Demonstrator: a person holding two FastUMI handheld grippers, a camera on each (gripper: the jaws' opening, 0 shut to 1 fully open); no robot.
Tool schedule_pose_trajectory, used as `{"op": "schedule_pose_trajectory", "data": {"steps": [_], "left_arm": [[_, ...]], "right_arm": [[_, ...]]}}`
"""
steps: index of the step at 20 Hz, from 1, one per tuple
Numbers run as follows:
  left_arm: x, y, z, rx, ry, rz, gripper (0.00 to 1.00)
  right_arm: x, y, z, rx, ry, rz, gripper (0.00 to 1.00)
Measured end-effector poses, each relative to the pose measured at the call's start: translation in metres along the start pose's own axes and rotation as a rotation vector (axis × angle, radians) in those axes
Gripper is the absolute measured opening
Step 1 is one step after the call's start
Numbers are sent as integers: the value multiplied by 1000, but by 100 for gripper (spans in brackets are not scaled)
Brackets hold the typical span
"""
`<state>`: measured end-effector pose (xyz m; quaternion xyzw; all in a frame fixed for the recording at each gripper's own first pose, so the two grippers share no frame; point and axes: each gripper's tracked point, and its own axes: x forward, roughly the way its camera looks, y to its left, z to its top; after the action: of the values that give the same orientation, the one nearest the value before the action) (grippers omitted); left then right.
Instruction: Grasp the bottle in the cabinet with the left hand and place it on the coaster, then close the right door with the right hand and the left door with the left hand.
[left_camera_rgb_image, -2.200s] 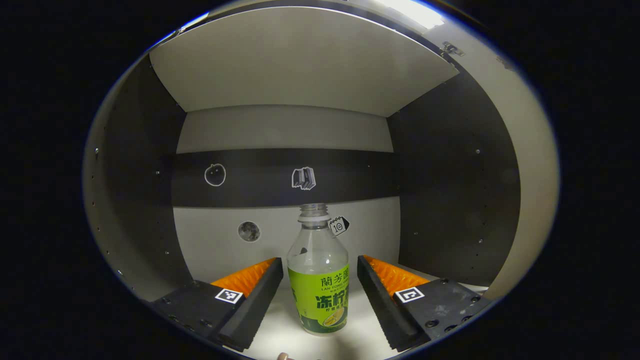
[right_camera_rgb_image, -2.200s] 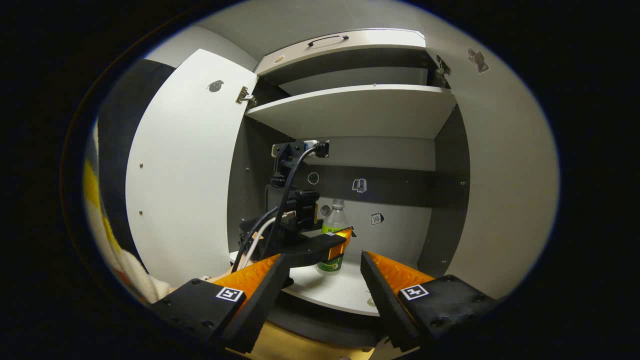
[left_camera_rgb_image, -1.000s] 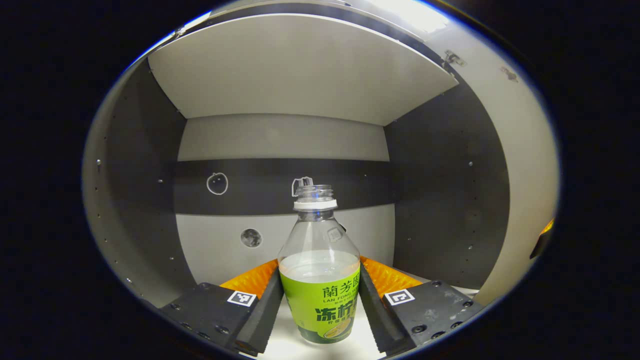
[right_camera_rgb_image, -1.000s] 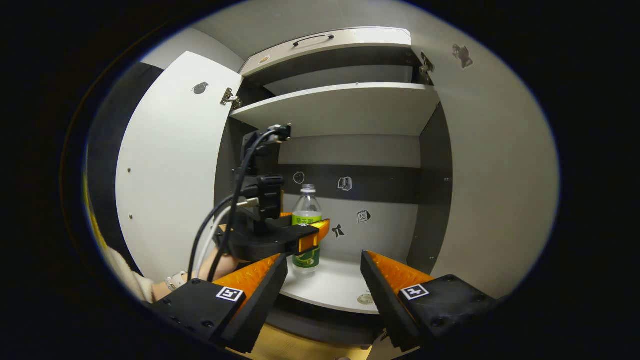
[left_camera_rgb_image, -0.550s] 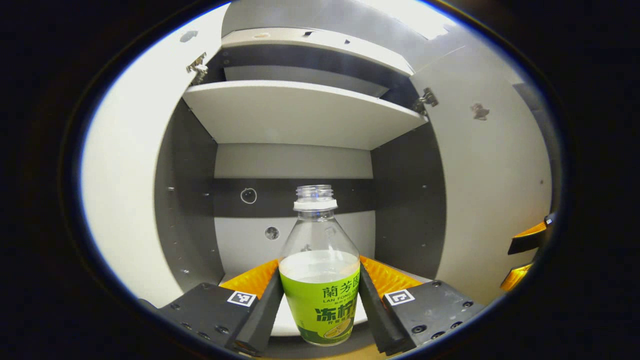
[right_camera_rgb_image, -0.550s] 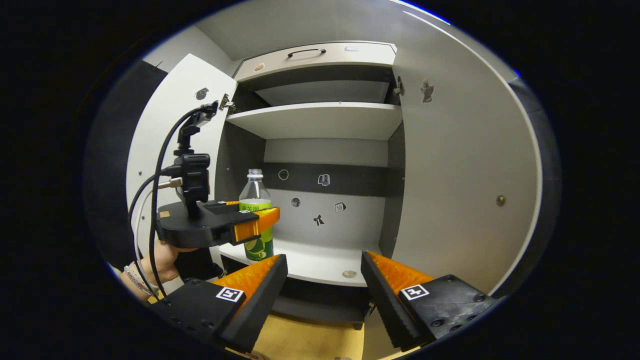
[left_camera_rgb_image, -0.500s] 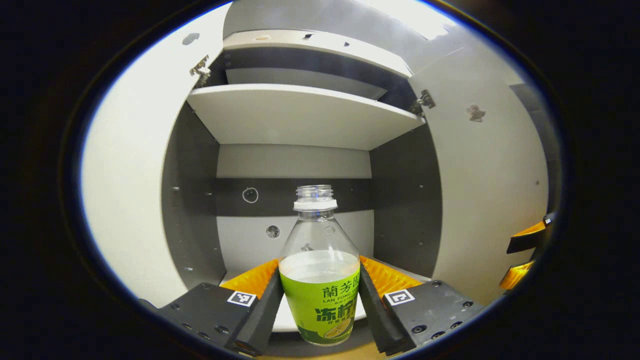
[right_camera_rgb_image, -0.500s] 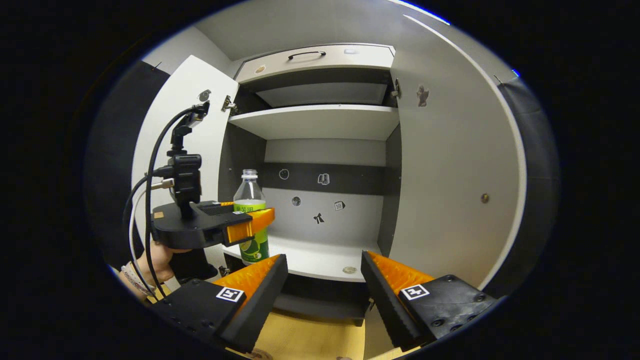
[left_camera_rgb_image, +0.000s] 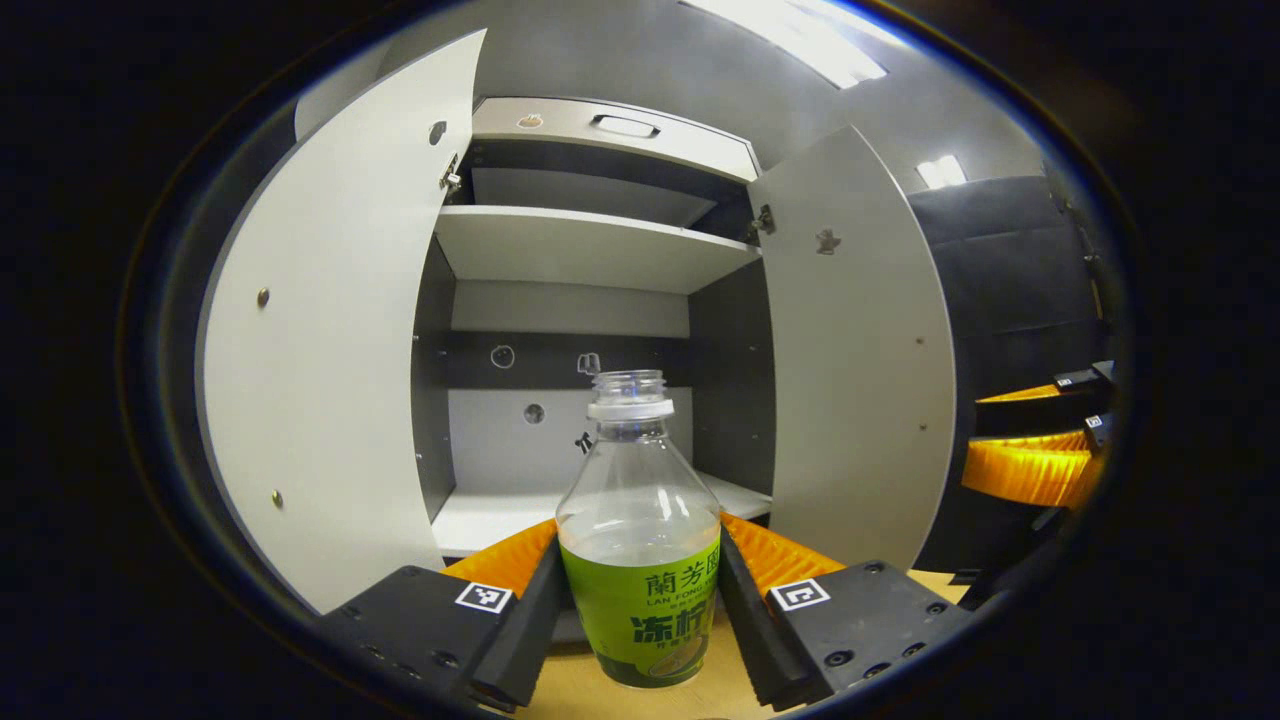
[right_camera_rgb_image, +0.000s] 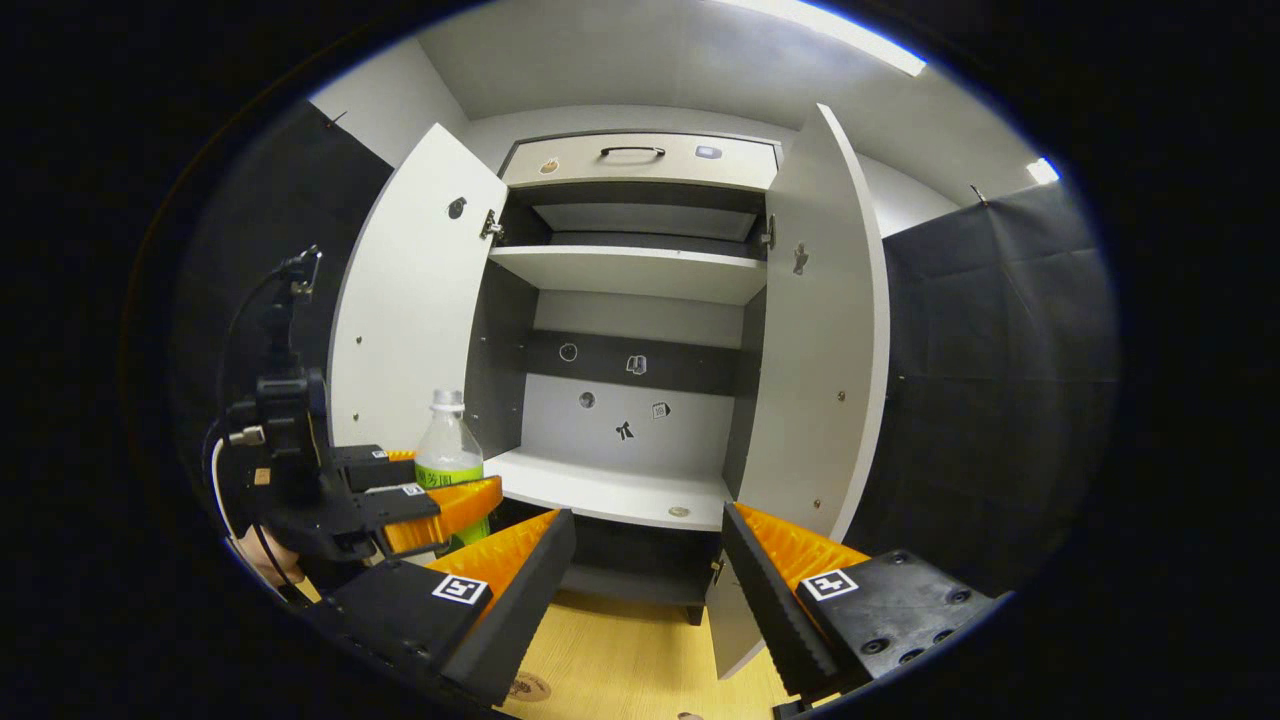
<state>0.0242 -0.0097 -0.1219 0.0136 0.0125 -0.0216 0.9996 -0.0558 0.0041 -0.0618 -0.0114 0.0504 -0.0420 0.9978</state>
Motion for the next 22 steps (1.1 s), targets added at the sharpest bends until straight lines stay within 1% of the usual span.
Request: {"op": "schedule_pose_trajectory", "data": {"steps": [3,5,7,9,10,14,15,17,18,19,21,22], "left_arm": [[-25,-13,-31,-22,13,-7,78],[-39,-19,-52,0,9,-1,78],[-49,-22,-78,37,16,31,79],[-54,-32,-107,51,36,38,78],[-58,-39,-120,54,34,38,78],[-65,-54,-162,32,11,52,78],[-66,-59,-172,27,3,54,78],[-69,-62,-186,19,-17,66,78],[-70,-63,-191,23,-28,66,79],[-69,-66,-199,33,-25,64,78],[-68,-65,-213,58,-11,83,79],[-67,-67,-219,53,-9,77,79]], "right_arm": [[-8,-4,-1,-11,-8,-16,98],[-8,-9,-5,-8,-18,-32,98],[-5,-18,-17,-18,-6,-55,98],[-5,-33,-34,-53,11,-98,98],[-6,-37,-42,-60,16,-103,98],[-8,-38,-77,-69,41,-65,98],[-9,-34,-88,-55,59,-36,98],[-13,-24,-101,9,74,18,98],[-15,-18,-106,45,73,44,96],[-17,-15,-110,66,73,58,98],[-17,-15,-125,79,88,61,98],[-19,-15,-134,87,103,63,98]]}}
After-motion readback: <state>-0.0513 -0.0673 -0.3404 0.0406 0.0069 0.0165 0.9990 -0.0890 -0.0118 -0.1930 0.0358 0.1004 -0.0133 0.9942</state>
